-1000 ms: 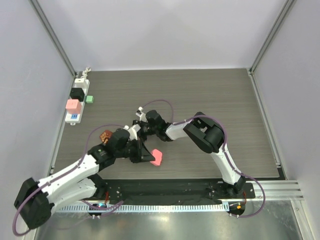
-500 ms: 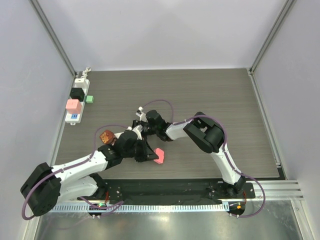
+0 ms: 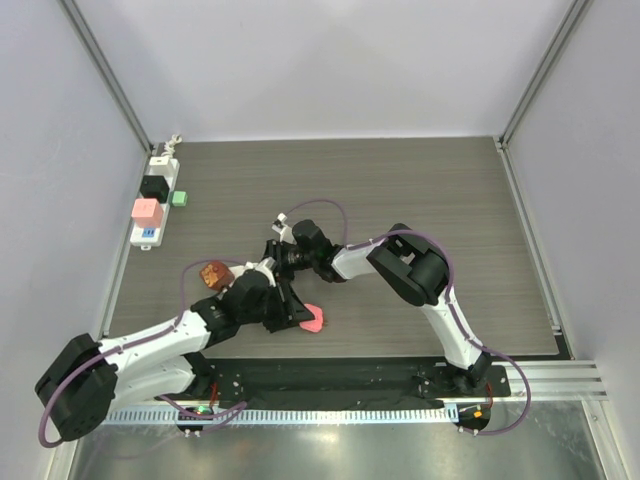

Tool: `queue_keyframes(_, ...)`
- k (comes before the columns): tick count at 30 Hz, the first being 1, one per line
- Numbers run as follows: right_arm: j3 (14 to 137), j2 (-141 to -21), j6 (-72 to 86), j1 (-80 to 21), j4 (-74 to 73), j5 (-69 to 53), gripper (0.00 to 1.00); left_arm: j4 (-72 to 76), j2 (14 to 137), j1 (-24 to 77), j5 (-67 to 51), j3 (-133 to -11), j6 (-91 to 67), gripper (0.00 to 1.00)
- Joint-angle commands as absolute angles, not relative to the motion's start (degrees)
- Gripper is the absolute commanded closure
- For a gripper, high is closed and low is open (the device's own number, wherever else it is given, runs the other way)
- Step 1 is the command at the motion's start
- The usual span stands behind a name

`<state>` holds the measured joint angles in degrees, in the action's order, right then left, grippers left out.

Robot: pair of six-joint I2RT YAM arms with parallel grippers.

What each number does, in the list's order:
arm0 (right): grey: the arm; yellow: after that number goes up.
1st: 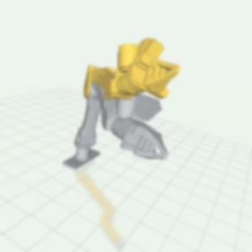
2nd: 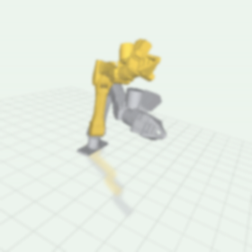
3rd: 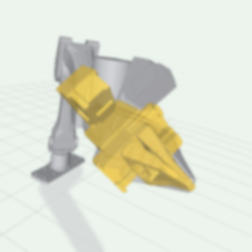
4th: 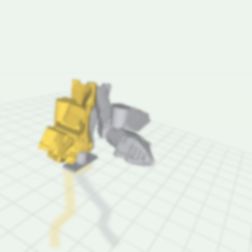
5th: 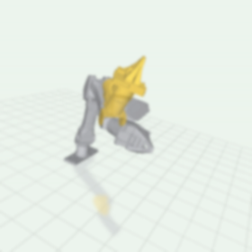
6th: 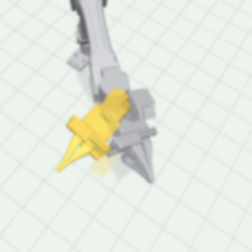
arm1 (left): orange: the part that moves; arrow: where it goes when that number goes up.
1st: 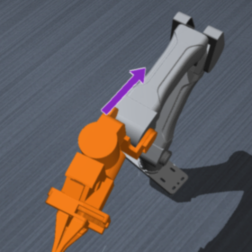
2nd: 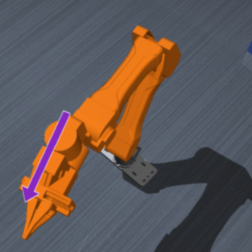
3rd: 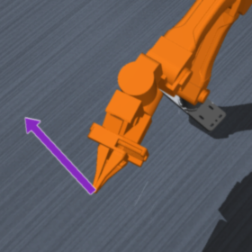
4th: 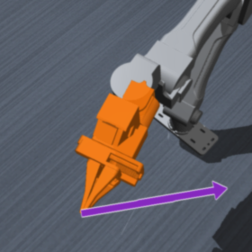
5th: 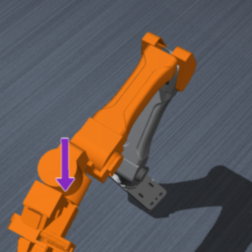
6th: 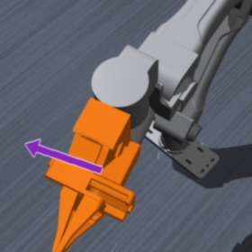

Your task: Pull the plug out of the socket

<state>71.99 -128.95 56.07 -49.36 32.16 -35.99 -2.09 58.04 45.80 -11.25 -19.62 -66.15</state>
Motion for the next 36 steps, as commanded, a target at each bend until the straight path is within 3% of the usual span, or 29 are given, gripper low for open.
queue_keyframes(1,70.4,-131.0,53.0,-49.1,28.7,-34.4,0.99,-4.6,55.6,46.1,-9.1,-19.9,-66.1,0.39)
queue_keyframes(4,70.6,-131.2,53.2,-49.1,28.7,-34.5,0.99,-6.1,54.1,46.1,-9.0,-20.0,-66.0,0.32)
queue_keyframes(7,70.5,-131.2,53.3,-49.1,28.5,-34.5,0.99,-9.5,52.7,46.1,-8.0,-21.4,-64.9,0.33)
queue_keyframes(12,70.7,-131.2,53.0,-49.1,28.3,-34.5,0.99,-28.2,48.0,45.9,-0.4,-32.2,-59.2,0.36)
queue_keyframes(14,70.7,-131.2,53.1,-49.1,28.1,-34.6,0.99,-36.9,46.3,45.1,6.4,-35.6,-56.4,0.32)
queue_keyframes(21,70.7,-131.1,53.0,-49.1,27.9,-34.6,0.99,-51.5,43.7,28.9,7.5,-46.0,-49.0,0.29)
queue_keyframes(29,70.7,-131.2,53.0,-49.1,27.7,-34.6,0.99,-61.5,51.4,18.6,12.7,-51.5,-49.9,0.21)
queue_keyframes(34,70.8,-131.3,53.0,-49.0,27.6,-34.6,0.99,-61.3,52.3,16.2,17.5,-52.3,-54.3,0.04)
queue_keyframes(36,70.9,-131.3,52.9,-49.1,27.4,-34.8,0.99,-60.5,52.6,15.0,17.8,-52.2,-55.4,0.03)
